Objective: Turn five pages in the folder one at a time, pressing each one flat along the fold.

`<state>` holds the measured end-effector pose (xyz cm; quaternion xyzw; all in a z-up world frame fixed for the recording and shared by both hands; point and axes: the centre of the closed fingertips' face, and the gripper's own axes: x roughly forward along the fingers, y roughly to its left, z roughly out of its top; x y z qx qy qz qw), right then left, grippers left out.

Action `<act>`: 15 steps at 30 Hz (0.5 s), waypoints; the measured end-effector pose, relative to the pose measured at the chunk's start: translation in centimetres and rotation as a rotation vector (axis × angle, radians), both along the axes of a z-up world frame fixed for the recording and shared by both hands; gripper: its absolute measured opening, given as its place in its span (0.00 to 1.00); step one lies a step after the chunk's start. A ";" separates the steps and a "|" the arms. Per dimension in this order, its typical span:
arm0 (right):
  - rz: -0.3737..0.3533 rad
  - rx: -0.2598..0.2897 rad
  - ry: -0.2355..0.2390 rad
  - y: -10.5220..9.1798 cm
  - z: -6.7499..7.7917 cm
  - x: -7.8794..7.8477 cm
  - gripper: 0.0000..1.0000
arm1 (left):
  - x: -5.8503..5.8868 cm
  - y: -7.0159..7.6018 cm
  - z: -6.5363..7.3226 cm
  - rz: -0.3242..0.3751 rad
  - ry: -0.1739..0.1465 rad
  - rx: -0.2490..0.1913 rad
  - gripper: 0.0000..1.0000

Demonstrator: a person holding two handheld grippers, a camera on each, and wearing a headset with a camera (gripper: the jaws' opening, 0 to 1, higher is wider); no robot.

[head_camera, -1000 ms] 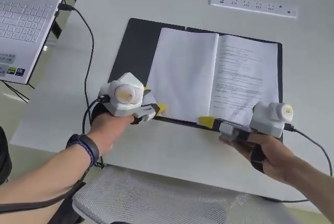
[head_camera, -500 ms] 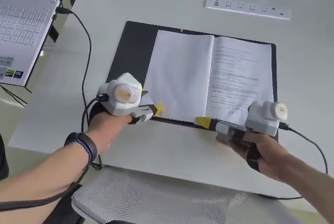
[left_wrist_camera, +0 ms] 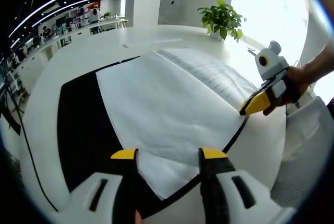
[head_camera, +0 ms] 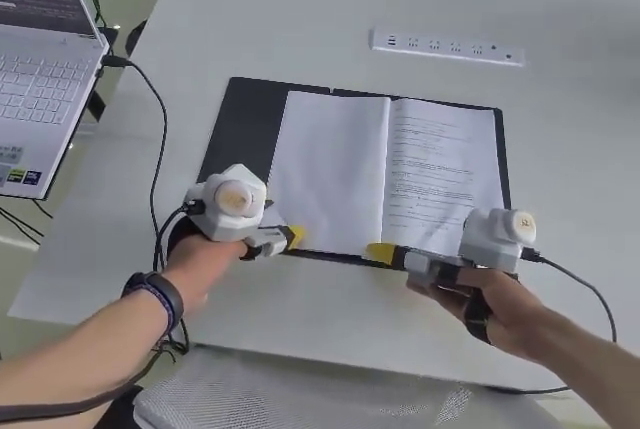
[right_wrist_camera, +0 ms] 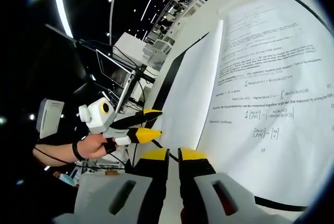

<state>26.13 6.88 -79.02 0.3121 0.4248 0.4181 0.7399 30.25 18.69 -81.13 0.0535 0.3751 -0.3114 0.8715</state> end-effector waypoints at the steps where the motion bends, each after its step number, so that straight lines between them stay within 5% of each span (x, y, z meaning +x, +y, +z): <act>1: -0.003 0.002 -0.004 -0.1 0.2 0.1 0.07 | 0.0 -0.1 0.0 -0.003 0.006 -0.002 0.48; 15: -0.044 -0.095 -0.152 -3.6 2.5 2.5 0.23 | -0.5 -0.4 2.9 -0.038 -0.032 -0.011 0.55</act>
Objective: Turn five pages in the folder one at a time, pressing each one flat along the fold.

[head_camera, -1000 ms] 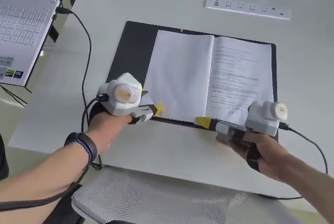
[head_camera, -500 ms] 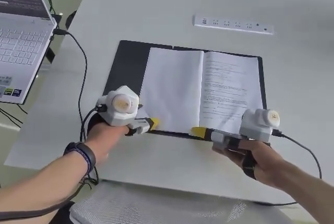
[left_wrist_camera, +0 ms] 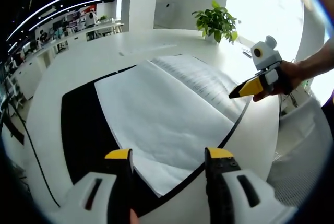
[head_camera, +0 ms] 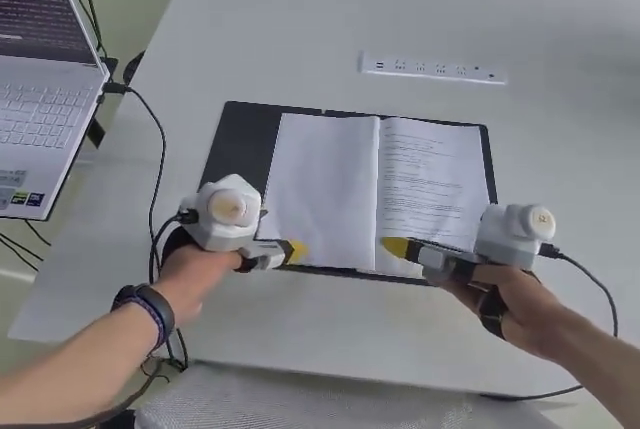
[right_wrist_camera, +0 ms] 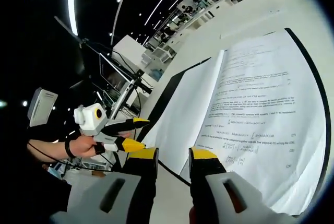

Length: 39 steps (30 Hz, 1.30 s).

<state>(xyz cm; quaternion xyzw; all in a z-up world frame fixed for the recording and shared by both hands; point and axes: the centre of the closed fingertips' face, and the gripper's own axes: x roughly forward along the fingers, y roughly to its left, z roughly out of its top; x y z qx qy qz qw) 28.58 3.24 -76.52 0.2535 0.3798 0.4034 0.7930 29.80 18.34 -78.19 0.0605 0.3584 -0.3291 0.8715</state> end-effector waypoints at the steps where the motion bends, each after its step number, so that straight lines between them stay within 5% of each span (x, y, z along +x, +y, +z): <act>1: 0.000 -0.022 -0.018 -0.5 0.1 0.2 0.24 | 0.0 0.0 0.4 -0.004 -0.006 -0.001 0.56; 9: 0.017 -0.106 -0.113 -3.1 1.7 0.6 0.30 | 0.0 0.0 2.5 -0.032 -0.046 -0.001 0.58; 11: 0.056 -0.163 -0.156 -3.8 1.9 0.2 0.32 | -0.1 0.1 3.2 -0.036 -0.063 -0.003 0.59; 21: 0.076 -0.269 -0.272 -6.0 5.3 -1.4 0.43 | -1.1 0.6 6.2 -0.058 -0.120 -0.004 0.63; 31: 0.007 -0.324 -0.339 -9.2 8.0 -3.1 0.56 | -2.0 1.8 9.1 -0.045 -0.161 -0.030 0.69; 39: -0.038 -0.377 -0.349 -11.3 8.1 -4.7 0.65 | -3.2 2.3 10.2 -0.012 -0.160 -0.058 0.75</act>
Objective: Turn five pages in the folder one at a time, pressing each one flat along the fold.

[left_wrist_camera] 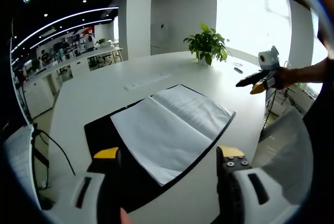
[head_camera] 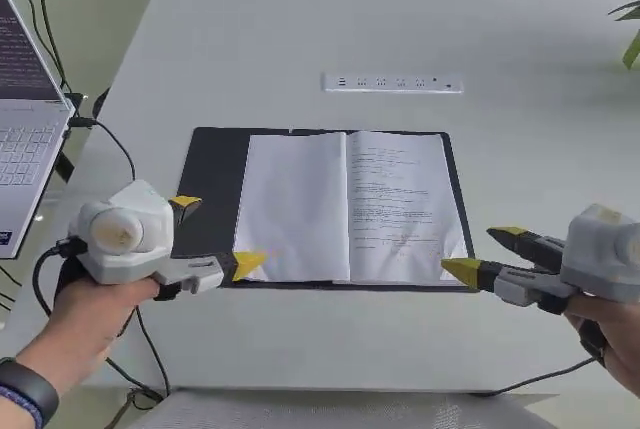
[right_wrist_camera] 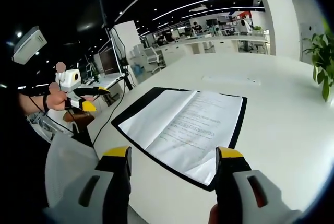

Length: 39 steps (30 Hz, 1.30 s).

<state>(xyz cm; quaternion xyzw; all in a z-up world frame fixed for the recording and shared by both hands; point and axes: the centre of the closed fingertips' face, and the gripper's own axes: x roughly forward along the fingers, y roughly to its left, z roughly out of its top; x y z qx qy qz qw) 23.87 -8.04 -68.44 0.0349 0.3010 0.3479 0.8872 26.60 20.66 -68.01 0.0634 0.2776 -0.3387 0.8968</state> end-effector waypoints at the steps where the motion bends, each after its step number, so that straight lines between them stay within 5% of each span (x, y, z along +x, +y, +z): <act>1: -0.002 -0.009 0.003 -0.2 -0.2 -0.3 0.64 | -0.3 0.2 0.0 0.012 0.013 -0.008 0.76; 10: -0.017 -0.041 0.024 -1.2 -1.2 -1.4 0.71 | -2.6 0.7 -0.3 0.038 0.039 -0.014 0.81; 20: -0.033 -0.040 0.029 -1.4 -1.4 -2.0 0.72 | -3.6 0.0 -0.3 0.053 0.055 -0.023 0.82; 39: -0.076 -0.032 0.035 -1.7 -1.3 -2.8 0.71 | -1.2 -6.6 1.4 -0.103 -0.001 -0.090 0.82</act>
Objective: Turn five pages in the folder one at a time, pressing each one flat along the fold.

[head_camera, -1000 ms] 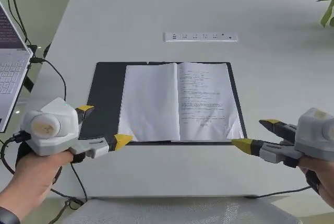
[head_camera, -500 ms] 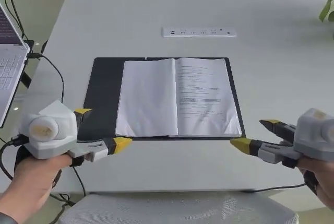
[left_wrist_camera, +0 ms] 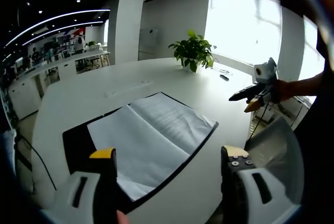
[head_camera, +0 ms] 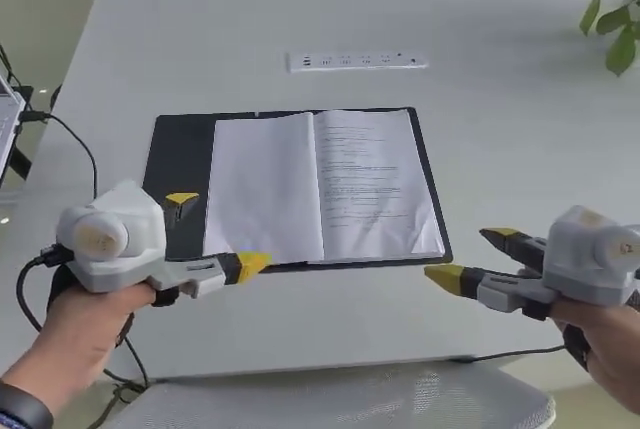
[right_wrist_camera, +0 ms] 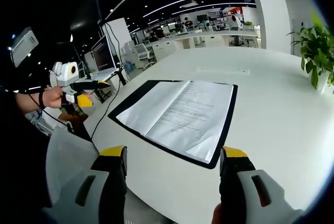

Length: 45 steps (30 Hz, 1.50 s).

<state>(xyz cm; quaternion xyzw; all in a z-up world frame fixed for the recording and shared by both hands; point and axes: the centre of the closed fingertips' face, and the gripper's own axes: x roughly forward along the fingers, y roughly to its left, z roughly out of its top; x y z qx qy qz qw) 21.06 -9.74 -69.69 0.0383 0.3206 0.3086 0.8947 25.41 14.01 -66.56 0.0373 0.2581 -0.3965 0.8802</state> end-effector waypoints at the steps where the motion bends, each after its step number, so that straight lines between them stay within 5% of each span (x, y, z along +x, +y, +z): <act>1: -0.003 0.001 0.000 -0.1 0.0 0.0 0.71 | 0.2 -0.5 0.0 -0.013 0.003 -0.004 0.82; 13: -0.037 0.009 -0.002 -0.8 0.3 0.0 0.72 | 1.1 -6.3 -1.0 -0.153 0.039 -0.003 0.81; 22: -0.054 0.019 0.000 -1.6 0.1 0.0 0.72 | 2.9 -11.5 -1.4 -0.238 0.033 -0.012 0.81; 33: -0.062 0.034 0.009 -2.3 -0.4 -0.1 0.72 | 2.9 -18.1 -4.6 -0.329 0.063 0.005 0.78; 45: -0.057 0.041 0.017 -2.9 -0.8 0.3 0.71 | 3.7 -22.5 -8.6 -0.318 0.105 0.028 0.72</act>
